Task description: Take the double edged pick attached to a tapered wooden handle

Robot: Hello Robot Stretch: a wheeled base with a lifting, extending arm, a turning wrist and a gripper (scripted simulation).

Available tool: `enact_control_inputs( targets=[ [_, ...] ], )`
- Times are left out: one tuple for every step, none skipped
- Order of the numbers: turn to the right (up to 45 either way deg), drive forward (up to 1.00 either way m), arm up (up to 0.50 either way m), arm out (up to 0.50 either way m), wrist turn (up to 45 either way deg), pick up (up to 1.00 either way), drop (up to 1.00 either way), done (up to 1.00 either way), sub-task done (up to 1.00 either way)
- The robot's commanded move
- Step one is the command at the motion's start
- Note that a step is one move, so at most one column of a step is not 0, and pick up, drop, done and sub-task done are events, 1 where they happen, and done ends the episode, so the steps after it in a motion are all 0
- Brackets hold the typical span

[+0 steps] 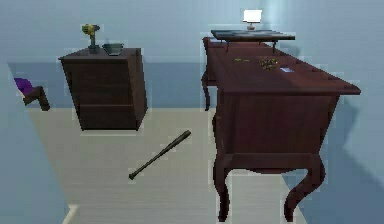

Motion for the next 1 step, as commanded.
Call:
enact_control_inputs(
  targets=[
    [0.0,0.00,0.00,0.00,0.0,0.00,0.00,1.00,0.00]
  ],
)
